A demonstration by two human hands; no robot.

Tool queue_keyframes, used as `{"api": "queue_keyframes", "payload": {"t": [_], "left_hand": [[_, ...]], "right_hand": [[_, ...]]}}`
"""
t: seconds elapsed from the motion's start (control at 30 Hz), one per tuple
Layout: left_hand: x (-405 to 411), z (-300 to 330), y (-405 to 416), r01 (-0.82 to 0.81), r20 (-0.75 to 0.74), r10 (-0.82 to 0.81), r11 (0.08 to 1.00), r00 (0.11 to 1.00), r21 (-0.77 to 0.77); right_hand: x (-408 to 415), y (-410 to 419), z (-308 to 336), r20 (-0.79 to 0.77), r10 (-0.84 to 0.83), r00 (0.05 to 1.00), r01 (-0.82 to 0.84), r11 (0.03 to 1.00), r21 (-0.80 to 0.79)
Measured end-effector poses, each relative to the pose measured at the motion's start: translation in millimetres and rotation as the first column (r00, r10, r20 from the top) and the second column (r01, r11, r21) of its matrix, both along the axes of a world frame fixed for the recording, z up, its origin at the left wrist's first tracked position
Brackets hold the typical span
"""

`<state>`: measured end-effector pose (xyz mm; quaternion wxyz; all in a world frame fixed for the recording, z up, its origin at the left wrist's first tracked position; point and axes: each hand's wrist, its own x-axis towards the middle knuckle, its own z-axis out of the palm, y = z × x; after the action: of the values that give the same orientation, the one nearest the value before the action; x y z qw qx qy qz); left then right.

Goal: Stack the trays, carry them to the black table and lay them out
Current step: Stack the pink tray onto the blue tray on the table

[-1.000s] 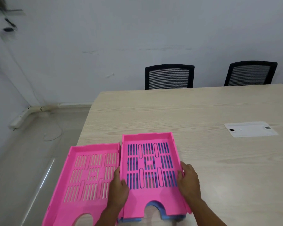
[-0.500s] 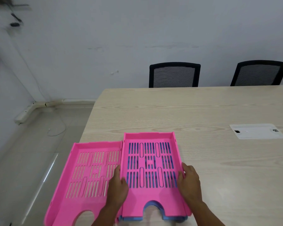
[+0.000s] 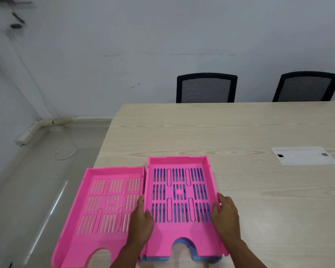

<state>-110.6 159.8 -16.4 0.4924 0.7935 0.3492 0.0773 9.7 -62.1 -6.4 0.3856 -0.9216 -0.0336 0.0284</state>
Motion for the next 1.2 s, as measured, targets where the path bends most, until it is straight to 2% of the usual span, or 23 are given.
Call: {"api": "queue_keyframes", "payload": {"t": [0.23,0.4,0.67,0.83,0.97,1.2], "left_hand": [[-3,-8,11,-0.023,-0.056,0.022,1.000,0.998,-0.018],[-6,-4,7,0.000,-0.023,0.000,1.000,1.000,0.000],[-5,5,-2,0.019,-0.053,-0.019,1.000,0.998,-0.001],[1,5,-11,0.068,-0.072,-0.066,0.997,0.995,0.029],[8,11,-24,0.109,-0.017,-0.108,0.994,0.994,0.015],[22,4,-35,0.196,-0.075,-0.196,0.981,0.978,-0.009]], "right_hand": [[-6,4,-2,-0.027,0.005,1.000,-0.005,1.000,0.010],[-6,3,-6,-0.050,0.015,0.999,-0.014,1.000,0.004],[-2,-8,-13,-0.273,0.064,0.960,-0.051,0.997,0.052],[5,-16,-8,-0.283,0.065,0.957,-0.053,0.997,0.051],[13,-31,-5,-0.286,0.025,0.958,-0.021,1.000,0.018],[22,-52,5,-0.268,-0.032,0.963,0.029,0.999,-0.015]]}}
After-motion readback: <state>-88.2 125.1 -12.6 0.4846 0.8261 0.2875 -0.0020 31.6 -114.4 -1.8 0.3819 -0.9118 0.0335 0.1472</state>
